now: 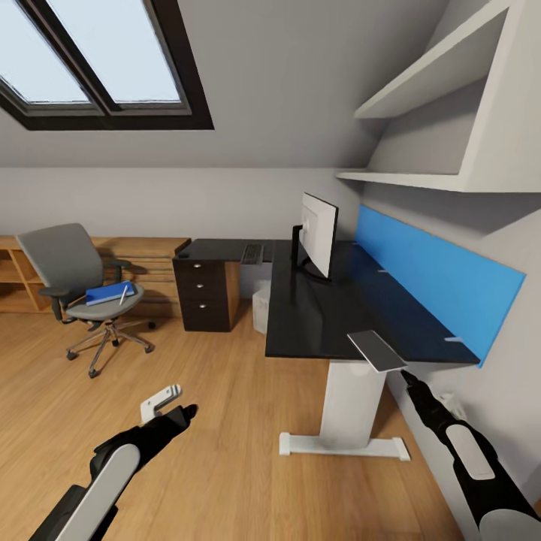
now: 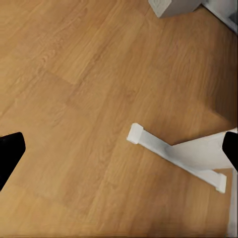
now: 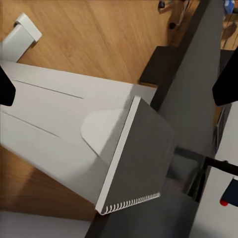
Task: In the bedroom, organize the workspace by keeping the computer under the desk, ensuring the monitor is on the desk, placing the keyboard on the desk next to the monitor, placing the mouse on the desk next to the keyboard, moving the folder from the swivel chair onto the desk next to the mouse, stacking the notebook on top of the folder with the pen on top of the notebook, and positioning the swivel chair next to the desk.
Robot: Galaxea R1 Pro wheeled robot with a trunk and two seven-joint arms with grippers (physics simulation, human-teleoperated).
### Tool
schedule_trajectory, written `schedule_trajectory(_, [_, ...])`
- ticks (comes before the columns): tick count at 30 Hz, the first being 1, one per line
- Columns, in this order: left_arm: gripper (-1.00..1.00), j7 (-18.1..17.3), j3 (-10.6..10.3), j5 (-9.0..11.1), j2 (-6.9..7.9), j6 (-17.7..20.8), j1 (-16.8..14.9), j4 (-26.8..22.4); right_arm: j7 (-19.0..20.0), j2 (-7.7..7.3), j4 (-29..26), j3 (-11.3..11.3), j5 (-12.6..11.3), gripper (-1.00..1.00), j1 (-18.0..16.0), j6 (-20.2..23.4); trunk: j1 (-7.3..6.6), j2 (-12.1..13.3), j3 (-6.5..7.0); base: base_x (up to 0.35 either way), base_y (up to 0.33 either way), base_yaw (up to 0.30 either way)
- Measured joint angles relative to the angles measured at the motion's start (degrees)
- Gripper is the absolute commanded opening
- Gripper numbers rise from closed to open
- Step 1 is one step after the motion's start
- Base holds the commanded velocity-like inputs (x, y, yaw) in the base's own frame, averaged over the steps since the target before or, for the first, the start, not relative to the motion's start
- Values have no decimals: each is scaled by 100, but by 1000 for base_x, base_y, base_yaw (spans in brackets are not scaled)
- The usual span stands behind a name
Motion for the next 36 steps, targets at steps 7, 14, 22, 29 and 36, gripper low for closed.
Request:
schedule_trajectory(7, [100, -190, -16, 243, 133, 70, 20, -62, 10, 15, 20, 16, 5, 100, 0, -6, 154, -281, -126, 0, 0, 0])
schedule_trajectory(14, [100, -222, -25, 287, 156, 82, 23, -65, 25, 30, 23, 19, 74, 100, 1, -25, 308, -562, -251, 0, 0, 0])
schedule_trajectory(22, [100, -220, -171, 282, 160, 70, 24, -61, 221, 29, -13, 21, 117, 100, 3, -30, 483, -883, -395, 0, 0, 0])
schedule_trajectory(29, [100, -219, -209, 277, 160, 67, 24, -42, 616, 29, -46, 22, 234, 100, 3, -11, 572, -1045, -467, 0, 0, 0])
schedule_trajectory(36, [100, -218, -219, 286, 160, 74, 24, 40, 1302, 3, -78, 8, 271, 100, 8, 22, 572, -1044, -467, 0, 0, 0])
